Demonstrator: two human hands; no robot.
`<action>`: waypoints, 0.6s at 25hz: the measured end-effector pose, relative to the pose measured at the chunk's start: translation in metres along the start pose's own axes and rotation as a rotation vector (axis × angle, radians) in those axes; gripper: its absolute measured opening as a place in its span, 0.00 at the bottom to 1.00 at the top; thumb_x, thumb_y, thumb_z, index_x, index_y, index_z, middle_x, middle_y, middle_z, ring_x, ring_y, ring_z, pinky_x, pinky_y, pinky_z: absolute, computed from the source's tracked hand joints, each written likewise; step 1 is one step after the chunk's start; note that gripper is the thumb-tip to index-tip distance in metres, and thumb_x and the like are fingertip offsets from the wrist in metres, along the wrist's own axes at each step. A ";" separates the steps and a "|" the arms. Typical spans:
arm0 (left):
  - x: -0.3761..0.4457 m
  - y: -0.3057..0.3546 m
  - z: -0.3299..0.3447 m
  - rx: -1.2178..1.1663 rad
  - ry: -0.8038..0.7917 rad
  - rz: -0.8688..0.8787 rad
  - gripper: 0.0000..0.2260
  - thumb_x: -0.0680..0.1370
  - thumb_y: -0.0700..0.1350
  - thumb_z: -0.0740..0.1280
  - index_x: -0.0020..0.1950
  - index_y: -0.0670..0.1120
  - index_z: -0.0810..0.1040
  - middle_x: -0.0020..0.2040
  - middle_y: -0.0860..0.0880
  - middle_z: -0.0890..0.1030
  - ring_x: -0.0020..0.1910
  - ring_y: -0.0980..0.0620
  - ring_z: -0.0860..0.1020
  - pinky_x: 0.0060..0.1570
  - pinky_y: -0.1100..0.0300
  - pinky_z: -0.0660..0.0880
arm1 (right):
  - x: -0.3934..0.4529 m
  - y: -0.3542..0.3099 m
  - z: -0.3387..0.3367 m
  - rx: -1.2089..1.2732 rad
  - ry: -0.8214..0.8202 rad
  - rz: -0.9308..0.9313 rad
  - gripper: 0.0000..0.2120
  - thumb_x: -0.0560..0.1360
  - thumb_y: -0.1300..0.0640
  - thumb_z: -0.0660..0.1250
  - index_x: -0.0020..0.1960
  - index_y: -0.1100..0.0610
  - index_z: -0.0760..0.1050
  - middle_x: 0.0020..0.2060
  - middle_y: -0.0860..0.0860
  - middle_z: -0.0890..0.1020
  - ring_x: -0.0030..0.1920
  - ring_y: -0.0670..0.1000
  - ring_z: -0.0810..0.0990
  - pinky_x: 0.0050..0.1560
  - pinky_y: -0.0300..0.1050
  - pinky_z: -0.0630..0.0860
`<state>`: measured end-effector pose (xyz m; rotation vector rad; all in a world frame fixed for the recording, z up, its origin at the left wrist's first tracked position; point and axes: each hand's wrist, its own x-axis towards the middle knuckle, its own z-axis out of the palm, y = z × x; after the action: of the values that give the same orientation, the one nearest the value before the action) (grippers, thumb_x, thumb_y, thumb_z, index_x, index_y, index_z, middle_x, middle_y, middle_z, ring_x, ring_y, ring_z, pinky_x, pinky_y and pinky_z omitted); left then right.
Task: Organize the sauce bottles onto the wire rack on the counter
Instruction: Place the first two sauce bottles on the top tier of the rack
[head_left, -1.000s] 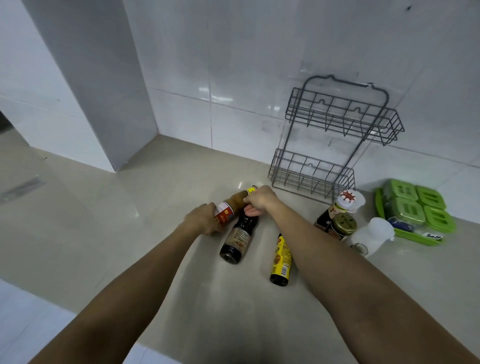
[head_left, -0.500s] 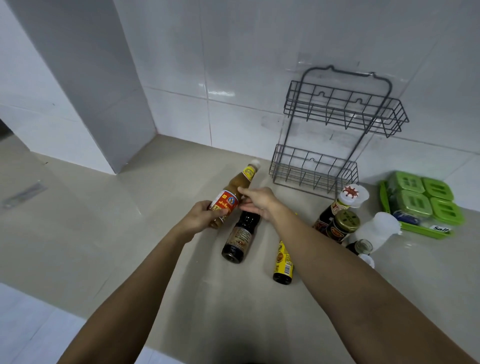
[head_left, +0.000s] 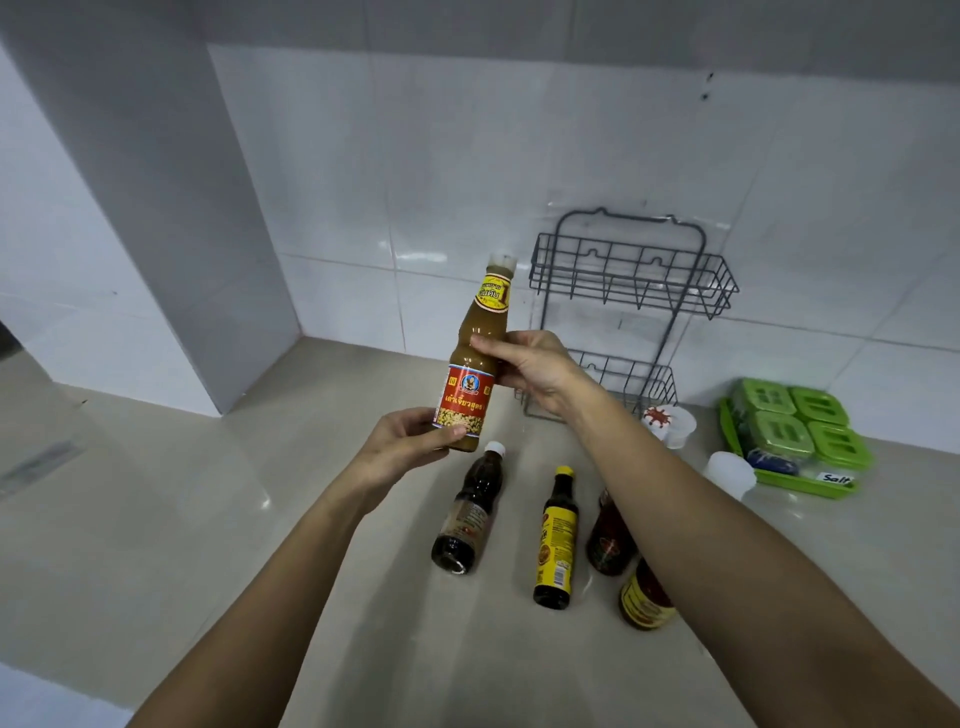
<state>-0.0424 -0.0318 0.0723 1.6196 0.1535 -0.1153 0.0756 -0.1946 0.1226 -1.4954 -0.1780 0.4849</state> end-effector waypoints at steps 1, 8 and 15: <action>0.000 0.005 0.004 0.012 0.008 0.022 0.19 0.71 0.51 0.73 0.59 0.47 0.79 0.55 0.47 0.83 0.55 0.51 0.82 0.57 0.61 0.78 | -0.005 -0.009 -0.002 -0.028 0.000 -0.030 0.21 0.70 0.58 0.75 0.60 0.65 0.77 0.54 0.57 0.84 0.53 0.53 0.84 0.55 0.47 0.81; 0.026 0.046 0.036 -0.025 -0.017 0.212 0.15 0.73 0.46 0.72 0.59 0.46 0.80 0.52 0.49 0.85 0.53 0.55 0.83 0.61 0.58 0.75 | -0.026 -0.067 -0.033 -0.239 0.059 -0.128 0.24 0.69 0.56 0.76 0.62 0.56 0.75 0.54 0.54 0.84 0.51 0.52 0.84 0.48 0.50 0.83; 0.094 0.096 0.055 0.614 0.043 0.413 0.37 0.77 0.60 0.64 0.80 0.51 0.51 0.80 0.50 0.55 0.78 0.50 0.56 0.75 0.49 0.58 | -0.009 -0.119 -0.065 -0.245 0.323 -0.607 0.21 0.69 0.58 0.76 0.60 0.54 0.75 0.56 0.53 0.83 0.56 0.53 0.82 0.56 0.51 0.80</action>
<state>0.0677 -0.0890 0.1484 2.2307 -0.2072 0.2123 0.1175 -0.2580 0.2359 -1.6391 -0.4300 -0.2743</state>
